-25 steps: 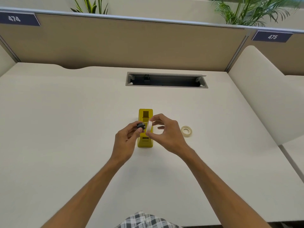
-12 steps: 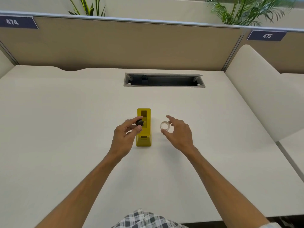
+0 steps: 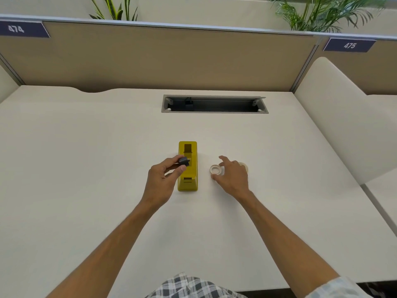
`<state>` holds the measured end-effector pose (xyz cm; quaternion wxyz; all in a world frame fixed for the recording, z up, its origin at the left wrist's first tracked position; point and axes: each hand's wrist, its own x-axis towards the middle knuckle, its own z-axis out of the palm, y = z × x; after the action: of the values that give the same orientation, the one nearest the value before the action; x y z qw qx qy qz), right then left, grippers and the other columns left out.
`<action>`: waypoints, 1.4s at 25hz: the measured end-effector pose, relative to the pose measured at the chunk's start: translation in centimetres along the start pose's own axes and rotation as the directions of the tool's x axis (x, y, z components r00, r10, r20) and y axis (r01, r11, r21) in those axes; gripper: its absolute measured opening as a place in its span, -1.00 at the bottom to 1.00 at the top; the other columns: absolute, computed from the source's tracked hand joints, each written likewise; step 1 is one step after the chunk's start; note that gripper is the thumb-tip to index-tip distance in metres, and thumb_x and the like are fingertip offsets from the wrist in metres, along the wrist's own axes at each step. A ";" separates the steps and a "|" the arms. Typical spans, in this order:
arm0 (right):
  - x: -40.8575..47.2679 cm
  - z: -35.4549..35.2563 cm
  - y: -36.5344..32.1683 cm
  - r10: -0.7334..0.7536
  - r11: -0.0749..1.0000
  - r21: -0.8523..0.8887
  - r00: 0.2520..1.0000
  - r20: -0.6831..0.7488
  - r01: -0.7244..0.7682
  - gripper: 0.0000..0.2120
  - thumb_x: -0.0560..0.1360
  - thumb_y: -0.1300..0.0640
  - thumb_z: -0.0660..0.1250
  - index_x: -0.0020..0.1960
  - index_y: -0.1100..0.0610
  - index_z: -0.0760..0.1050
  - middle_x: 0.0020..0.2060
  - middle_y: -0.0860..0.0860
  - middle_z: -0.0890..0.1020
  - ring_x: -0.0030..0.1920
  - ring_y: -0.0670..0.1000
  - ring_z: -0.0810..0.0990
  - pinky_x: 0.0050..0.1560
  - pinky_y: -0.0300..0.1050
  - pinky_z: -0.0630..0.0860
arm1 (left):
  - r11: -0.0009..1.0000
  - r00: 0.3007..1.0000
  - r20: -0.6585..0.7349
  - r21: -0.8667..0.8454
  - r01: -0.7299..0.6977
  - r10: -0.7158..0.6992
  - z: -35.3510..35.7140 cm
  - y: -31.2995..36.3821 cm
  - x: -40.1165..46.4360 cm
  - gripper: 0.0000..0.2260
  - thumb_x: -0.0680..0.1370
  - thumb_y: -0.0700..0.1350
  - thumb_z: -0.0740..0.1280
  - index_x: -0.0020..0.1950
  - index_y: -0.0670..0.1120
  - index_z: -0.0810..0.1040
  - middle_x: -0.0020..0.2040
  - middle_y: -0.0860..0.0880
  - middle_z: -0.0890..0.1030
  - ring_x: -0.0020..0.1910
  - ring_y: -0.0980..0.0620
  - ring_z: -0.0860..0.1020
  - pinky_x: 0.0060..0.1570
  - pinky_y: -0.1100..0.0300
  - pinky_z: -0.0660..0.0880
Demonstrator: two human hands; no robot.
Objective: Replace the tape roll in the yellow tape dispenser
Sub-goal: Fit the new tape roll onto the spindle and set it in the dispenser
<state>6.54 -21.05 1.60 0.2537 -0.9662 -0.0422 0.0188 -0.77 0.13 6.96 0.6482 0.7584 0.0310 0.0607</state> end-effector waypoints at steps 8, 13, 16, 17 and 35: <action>-2.6 -1.6 -4.8 -0.094 0.819 0.560 0.992 -0.079 0.123 -0.76 0.53 -0.18 0.30 -0.03 -0.06 0.64 -0.22 -0.18 0.68 -0.18 -0.19 0.62 -0.15 -0.29 0.51 | 0.999 0.997 0.054 -0.008 -0.049 0.050 0.4 0.0 -0.2 -0.67 0.57 -0.26 0.30 0.30 0.02 0.52 0.15 0.00 0.64 0.12 0.07 0.61 0.07 0.20 0.56; -4.2 -2.6 -7.1 -0.154 0.619 0.780 0.988 -0.003 0.098 -0.82 0.54 -0.06 0.34 -0.10 -0.03 0.68 -0.28 -0.07 0.70 -0.29 -0.15 0.60 -0.24 -0.42 0.46 | 0.994 0.991 0.084 -0.034 -0.099 0.102 0.7 0.2 -0.5 -0.66 0.54 -0.30 0.33 0.24 0.04 0.57 0.14 -0.01 0.63 0.15 0.02 0.60 0.09 0.14 0.57; -4.2 -3.0 -7.2 -0.145 0.564 0.824 0.989 0.022 0.064 -0.86 0.51 0.04 0.40 -0.01 0.07 0.68 -0.23 -0.05 0.73 -0.26 -0.11 0.65 -0.24 -0.40 0.48 | 0.992 0.989 0.084 -0.048 -0.118 0.122 0.6 0.3 -0.4 -0.67 0.52 -0.31 0.37 0.21 0.01 0.60 0.13 0.02 0.64 0.13 0.00 0.60 0.07 0.11 0.58; -4.1 -3.0 -7.2 -0.140 0.546 0.836 0.990 0.036 0.047 -0.86 0.50 0.06 0.42 0.00 0.09 0.68 -0.22 -0.04 0.73 -0.24 -0.11 0.66 -0.24 -0.40 0.48 | 0.992 0.989 0.084 -0.049 -0.120 0.124 0.6 0.4 -0.4 -0.66 0.52 -0.31 0.37 0.22 0.00 0.60 0.13 0.02 0.64 0.14 0.00 0.60 0.07 0.13 0.58; -3.7 -4.1 -5.3 -0.211 0.654 0.755 0.969 0.133 0.039 -0.85 0.48 0.01 0.43 0.05 -0.05 0.65 -0.04 -0.15 0.71 0.00 -0.18 0.65 0.02 -0.31 0.52 | 0.977 0.994 0.094 -0.200 0.075 -0.058 0.7 0.4 0.1 -0.80 0.53 -0.19 0.37 0.14 -0.11 0.65 0.00 0.00 0.72 0.00 0.06 0.67 -0.16 0.30 0.57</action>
<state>2.72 -18.79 7.81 0.6222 -0.7639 -0.1236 0.1180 -0.55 -0.59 7.24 0.7246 0.6888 0.0216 0.0085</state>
